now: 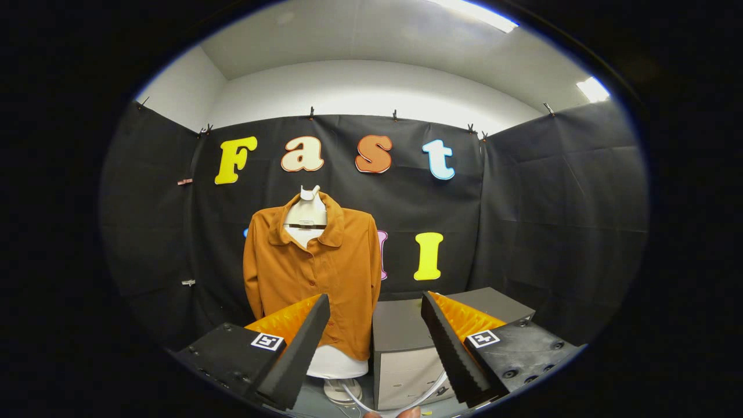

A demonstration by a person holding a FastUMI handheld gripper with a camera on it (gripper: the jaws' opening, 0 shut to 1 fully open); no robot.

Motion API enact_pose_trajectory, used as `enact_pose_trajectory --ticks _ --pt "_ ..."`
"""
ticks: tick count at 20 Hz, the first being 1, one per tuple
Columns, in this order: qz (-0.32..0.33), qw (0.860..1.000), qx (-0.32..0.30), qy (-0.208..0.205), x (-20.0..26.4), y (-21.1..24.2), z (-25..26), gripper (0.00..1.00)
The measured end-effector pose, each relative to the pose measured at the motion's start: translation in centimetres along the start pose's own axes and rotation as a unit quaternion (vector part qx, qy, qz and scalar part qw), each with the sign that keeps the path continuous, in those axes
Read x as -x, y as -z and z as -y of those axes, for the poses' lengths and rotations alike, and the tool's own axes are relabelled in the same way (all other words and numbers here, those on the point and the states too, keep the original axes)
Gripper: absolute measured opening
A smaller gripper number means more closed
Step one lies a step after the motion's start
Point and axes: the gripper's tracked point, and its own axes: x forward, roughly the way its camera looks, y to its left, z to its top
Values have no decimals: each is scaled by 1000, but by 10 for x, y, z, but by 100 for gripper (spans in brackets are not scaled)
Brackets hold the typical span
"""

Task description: Iron the clothes twice with a garment steamer, once on the left side and once on the right side.

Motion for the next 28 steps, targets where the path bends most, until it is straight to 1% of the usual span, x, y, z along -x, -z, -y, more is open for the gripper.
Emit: enact_pose_trajectory --ticks 6,9,15,18,21,23,28 --pt "-1 1000 -7 -8 0 2 -8 99" --pt "2 1000 -12 -3 -2 2 -4 99" --pt "1 1000 -11 -18 -24 5 -1 98" --pt "5 1000 -12 -20 -39 4 5 99" --pt "7 1000 -12 -11 -57 4 22 99" --pt "-9 1000 -16 0 -73 11 40 99" --pt "-96 994 -17 41 -121 56 107 99"
